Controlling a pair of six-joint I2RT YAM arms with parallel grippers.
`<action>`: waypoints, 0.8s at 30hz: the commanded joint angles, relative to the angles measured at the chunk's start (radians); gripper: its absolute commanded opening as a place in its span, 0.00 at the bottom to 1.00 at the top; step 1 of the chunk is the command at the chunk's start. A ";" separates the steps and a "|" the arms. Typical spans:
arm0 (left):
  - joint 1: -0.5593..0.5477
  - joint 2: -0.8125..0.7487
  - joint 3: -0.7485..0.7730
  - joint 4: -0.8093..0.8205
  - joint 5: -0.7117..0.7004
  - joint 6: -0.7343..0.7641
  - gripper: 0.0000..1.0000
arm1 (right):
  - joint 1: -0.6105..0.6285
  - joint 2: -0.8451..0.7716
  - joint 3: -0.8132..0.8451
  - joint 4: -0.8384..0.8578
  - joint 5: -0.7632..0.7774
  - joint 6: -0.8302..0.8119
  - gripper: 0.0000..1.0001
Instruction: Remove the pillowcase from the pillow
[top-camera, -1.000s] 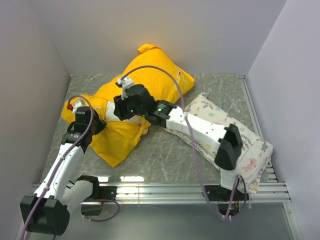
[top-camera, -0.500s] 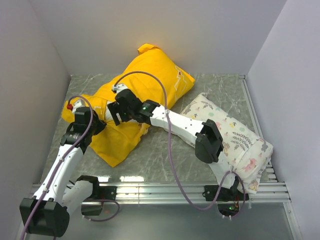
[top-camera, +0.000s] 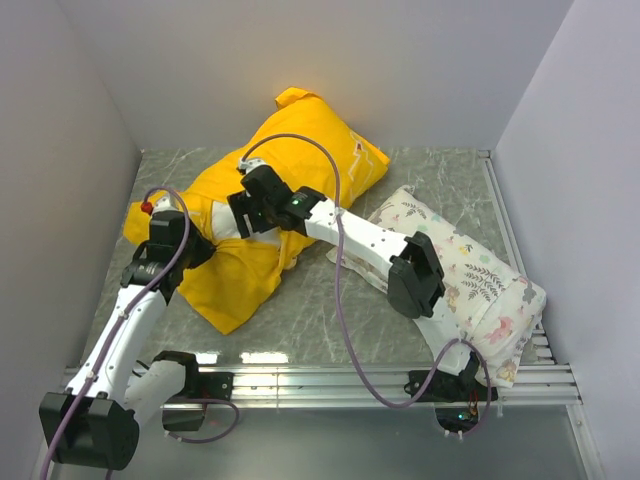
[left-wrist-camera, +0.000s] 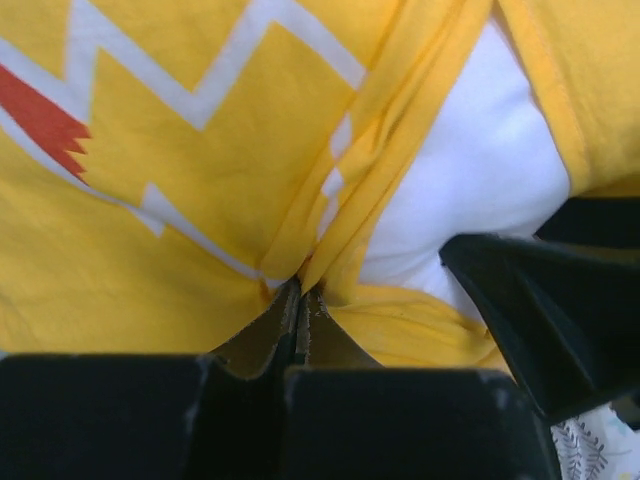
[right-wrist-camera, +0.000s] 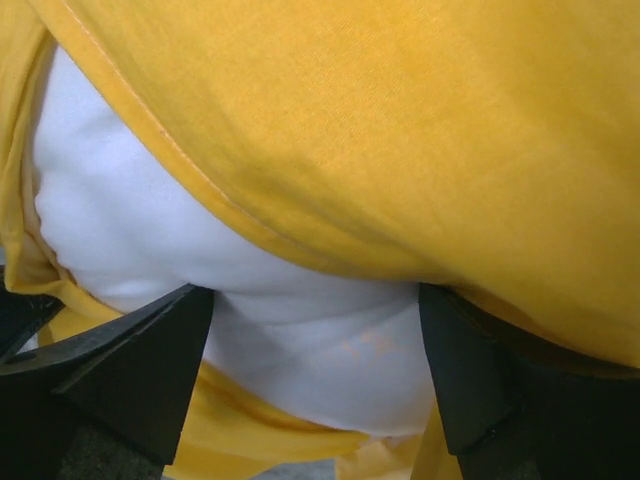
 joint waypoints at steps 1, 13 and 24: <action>-0.007 0.019 0.045 -0.018 0.098 0.055 0.01 | -0.034 0.080 0.044 -0.040 -0.071 -0.012 0.79; -0.072 0.091 0.243 -0.087 0.028 0.062 0.49 | -0.062 0.042 0.098 0.066 -0.280 0.039 0.00; -0.230 0.025 0.199 -0.157 -0.208 -0.274 0.87 | -0.069 0.005 0.090 0.138 -0.251 0.099 0.00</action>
